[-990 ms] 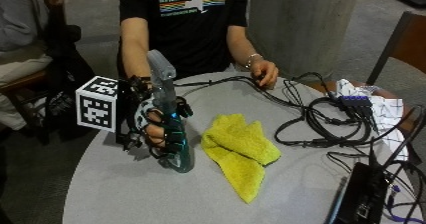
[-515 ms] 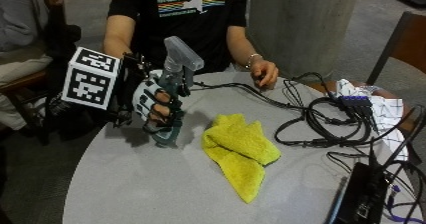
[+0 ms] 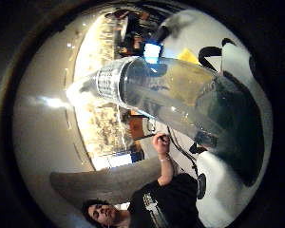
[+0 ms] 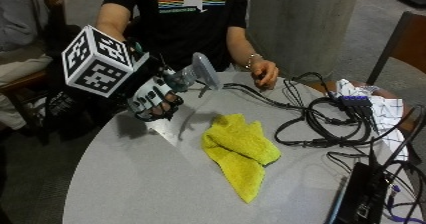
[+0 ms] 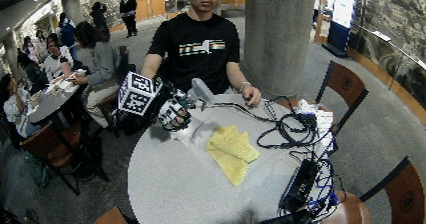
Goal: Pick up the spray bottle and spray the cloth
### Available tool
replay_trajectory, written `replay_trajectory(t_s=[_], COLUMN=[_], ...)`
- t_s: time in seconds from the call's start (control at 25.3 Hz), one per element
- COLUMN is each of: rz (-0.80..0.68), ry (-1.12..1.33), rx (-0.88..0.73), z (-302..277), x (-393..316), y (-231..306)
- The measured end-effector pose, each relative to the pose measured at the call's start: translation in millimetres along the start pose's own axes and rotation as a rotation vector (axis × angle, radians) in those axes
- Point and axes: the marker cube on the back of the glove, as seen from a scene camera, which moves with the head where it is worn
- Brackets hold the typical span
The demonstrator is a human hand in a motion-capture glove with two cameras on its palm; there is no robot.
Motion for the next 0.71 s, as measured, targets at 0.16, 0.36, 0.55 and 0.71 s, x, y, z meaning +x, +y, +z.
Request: replay_trajectory(t_s=[0.16,0.36,0.55,0.71], rz=[0.059,0.098,0.117,0.132], ry=[0.07,0.108,0.122,0.138], rx=[-0.068,-0.11,-0.13,-0.143], z=[2.9,0.9,-0.8,-0.1], x=[7.3,8.7,10.8,12.1], y=[-1.1,-1.9,-2.3,-0.7])
